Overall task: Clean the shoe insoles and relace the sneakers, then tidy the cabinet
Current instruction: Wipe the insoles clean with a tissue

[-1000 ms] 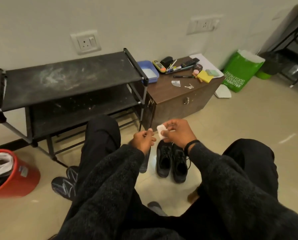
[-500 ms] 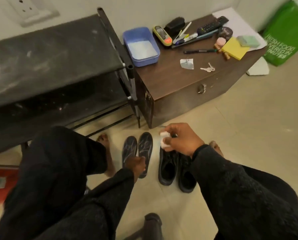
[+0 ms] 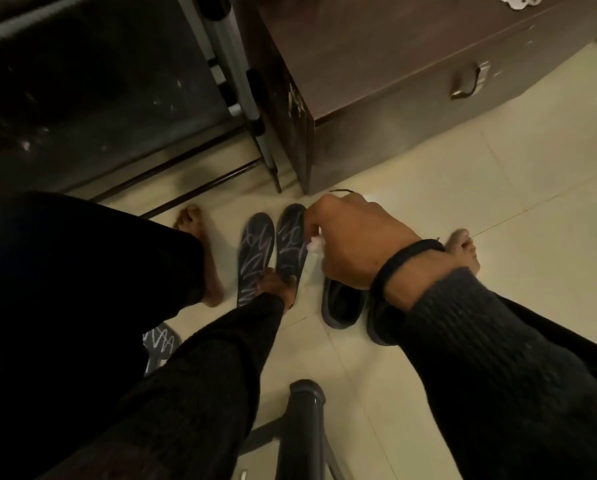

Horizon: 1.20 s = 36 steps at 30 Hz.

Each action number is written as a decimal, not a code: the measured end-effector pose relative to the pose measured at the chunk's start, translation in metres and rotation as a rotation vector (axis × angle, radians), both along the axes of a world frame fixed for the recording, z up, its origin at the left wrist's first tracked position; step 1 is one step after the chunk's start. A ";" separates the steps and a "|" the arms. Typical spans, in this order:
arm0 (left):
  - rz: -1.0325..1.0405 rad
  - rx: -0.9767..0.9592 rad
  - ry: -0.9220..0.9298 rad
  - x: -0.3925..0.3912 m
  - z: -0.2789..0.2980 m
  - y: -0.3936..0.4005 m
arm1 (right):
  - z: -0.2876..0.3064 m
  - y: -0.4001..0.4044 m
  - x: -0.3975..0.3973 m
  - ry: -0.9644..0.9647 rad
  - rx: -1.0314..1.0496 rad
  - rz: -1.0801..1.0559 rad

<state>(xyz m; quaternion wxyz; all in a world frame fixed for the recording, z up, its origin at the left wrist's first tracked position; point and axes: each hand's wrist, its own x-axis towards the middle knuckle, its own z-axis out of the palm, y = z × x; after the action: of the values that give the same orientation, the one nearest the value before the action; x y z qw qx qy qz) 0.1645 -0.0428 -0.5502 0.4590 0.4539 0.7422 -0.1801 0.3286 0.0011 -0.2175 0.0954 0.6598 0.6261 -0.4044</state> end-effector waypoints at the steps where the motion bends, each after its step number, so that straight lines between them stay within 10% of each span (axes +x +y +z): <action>1: -0.055 0.023 0.024 0.000 -0.003 -0.003 | -0.003 -0.002 0.001 -0.026 -0.019 0.022; 18: 0.195 -0.136 -0.129 0.011 -0.020 0.004 | -0.007 0.006 0.003 -0.048 -0.143 0.072; 36: -0.096 -0.349 -0.676 0.010 0.327 0.057 | 0.051 0.011 0.064 0.185 0.213 -0.163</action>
<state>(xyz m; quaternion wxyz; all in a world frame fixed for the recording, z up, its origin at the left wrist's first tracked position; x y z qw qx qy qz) 0.1749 0.0140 -0.2231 0.7393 0.4370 0.4851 -0.1650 0.3927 0.0119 -0.1664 -0.0666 0.6748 0.6159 -0.4012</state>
